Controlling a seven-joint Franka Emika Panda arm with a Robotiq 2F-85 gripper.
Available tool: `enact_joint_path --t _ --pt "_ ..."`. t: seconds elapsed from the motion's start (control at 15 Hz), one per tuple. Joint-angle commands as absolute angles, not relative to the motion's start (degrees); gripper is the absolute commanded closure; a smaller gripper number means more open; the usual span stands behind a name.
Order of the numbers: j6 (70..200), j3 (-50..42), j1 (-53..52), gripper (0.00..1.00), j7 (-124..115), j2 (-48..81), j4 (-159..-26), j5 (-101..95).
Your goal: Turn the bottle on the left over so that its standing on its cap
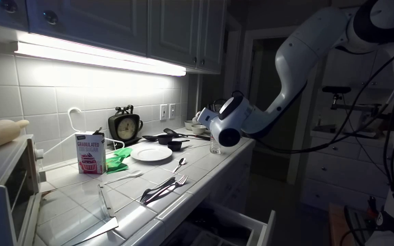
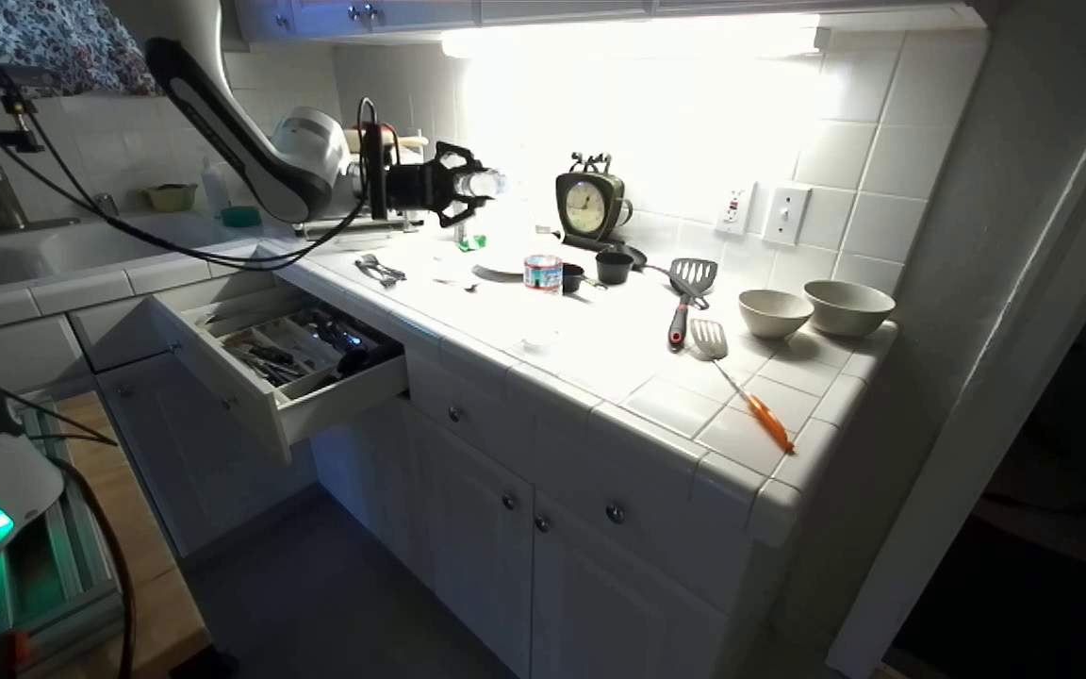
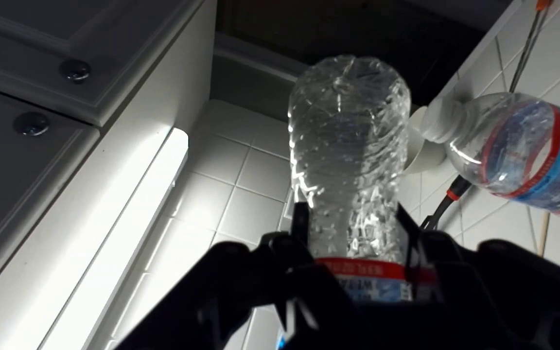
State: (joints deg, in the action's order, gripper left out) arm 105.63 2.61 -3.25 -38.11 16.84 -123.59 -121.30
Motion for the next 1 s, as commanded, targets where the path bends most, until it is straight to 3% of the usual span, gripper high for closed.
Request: enact_joint_path --t 0.0,0.93 --pt "98.5 3.1 -3.6 0.84 -38.3 17.9 -125.0 -125.1" --pt "81.7 3.0 -3.6 0.84 -37.2 22.4 -126.7 -136.2"
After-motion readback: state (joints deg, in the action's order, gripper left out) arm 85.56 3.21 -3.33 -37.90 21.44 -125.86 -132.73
